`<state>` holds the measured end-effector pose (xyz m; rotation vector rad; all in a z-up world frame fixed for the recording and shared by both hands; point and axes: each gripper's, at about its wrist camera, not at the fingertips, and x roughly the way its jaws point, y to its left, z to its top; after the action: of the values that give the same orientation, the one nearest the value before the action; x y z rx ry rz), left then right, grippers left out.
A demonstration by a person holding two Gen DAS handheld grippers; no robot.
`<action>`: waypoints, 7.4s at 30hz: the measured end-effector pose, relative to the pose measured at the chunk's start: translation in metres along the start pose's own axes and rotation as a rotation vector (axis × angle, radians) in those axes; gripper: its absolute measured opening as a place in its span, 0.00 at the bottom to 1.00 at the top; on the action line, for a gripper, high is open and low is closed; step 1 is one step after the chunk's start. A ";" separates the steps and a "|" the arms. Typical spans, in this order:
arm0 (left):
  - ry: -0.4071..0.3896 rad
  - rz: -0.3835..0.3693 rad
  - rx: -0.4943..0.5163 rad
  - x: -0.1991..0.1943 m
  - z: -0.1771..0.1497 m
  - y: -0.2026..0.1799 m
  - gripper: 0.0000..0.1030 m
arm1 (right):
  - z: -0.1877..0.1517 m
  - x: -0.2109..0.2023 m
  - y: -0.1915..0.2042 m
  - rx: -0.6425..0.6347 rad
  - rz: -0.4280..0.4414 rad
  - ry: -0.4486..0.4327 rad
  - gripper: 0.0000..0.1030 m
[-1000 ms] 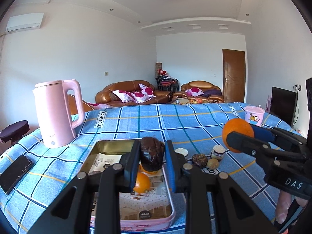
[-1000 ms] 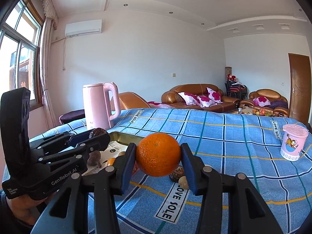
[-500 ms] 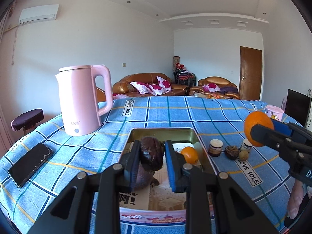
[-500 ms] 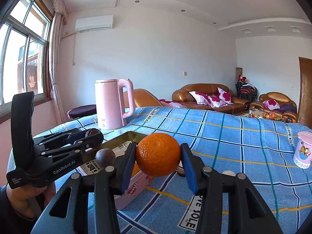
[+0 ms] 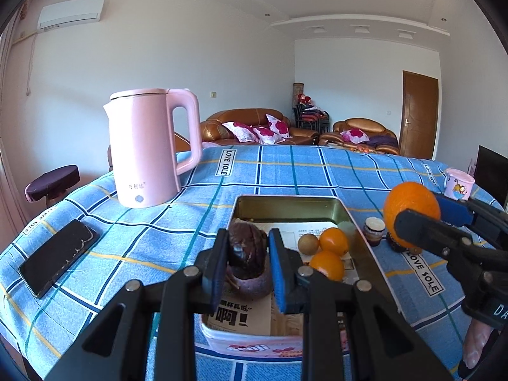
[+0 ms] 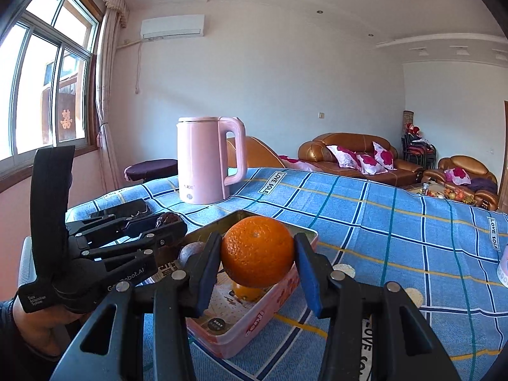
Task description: Organize fruits
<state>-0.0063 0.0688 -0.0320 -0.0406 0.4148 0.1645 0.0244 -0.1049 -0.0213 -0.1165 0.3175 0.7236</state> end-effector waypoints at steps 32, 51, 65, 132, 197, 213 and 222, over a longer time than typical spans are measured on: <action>0.097 -0.003 0.056 0.018 -0.010 -0.002 0.27 | -0.007 0.052 0.011 0.013 0.037 0.213 0.47; 0.156 0.002 0.075 0.029 -0.012 -0.005 0.43 | -0.007 0.057 0.009 0.027 0.026 0.250 0.59; 0.058 -0.045 0.010 0.004 0.004 -0.010 0.81 | 0.003 -0.005 -0.054 0.070 -0.160 0.140 0.60; 0.266 -0.291 0.296 0.076 0.012 -0.208 0.46 | -0.043 -0.001 -0.199 0.404 -0.348 0.365 0.34; 0.135 -0.276 0.157 0.054 0.021 -0.181 0.26 | -0.029 -0.024 -0.173 0.281 -0.273 0.209 0.34; 0.092 -0.266 0.124 0.047 0.022 -0.173 0.26 | -0.026 -0.033 -0.166 0.249 -0.276 0.160 0.34; 0.069 -0.262 0.122 0.043 0.022 -0.172 0.26 | -0.025 -0.037 -0.163 0.233 -0.280 0.135 0.34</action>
<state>0.0703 -0.0930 -0.0279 0.0196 0.4839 -0.1208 0.1011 -0.2555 -0.0334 0.0119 0.5008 0.3984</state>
